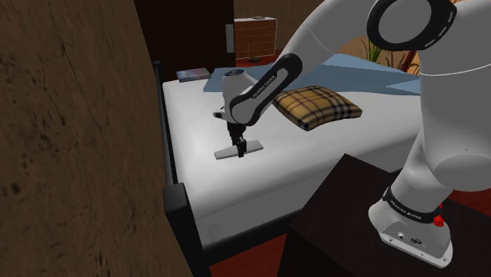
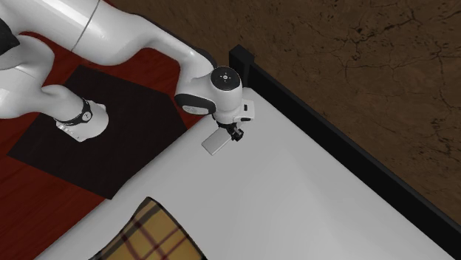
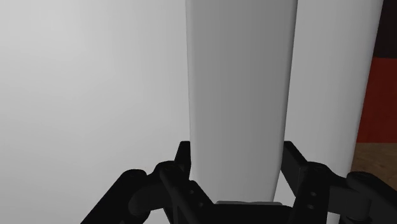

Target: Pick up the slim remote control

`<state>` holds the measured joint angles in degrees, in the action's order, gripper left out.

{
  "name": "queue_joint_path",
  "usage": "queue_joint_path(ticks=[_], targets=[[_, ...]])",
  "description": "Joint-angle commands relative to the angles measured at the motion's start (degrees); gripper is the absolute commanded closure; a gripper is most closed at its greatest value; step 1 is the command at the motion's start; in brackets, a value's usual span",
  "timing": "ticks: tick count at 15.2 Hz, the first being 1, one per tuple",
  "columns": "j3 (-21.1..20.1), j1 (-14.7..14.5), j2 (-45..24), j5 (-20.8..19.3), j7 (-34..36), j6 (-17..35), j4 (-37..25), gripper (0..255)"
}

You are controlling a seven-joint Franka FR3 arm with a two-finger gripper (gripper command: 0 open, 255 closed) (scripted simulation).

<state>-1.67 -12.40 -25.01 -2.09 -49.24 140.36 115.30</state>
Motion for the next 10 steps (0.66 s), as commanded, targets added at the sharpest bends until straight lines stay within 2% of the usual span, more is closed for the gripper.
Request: queue_joint_path(ticks=[1, 10], targets=[[-0.05, -0.02, 1.05, 0.06, 0.00, -1.23, -0.18, 255], [-0.18, 0.06, 4.83, 0.31, -0.20, -5.65, -0.82, 255]])
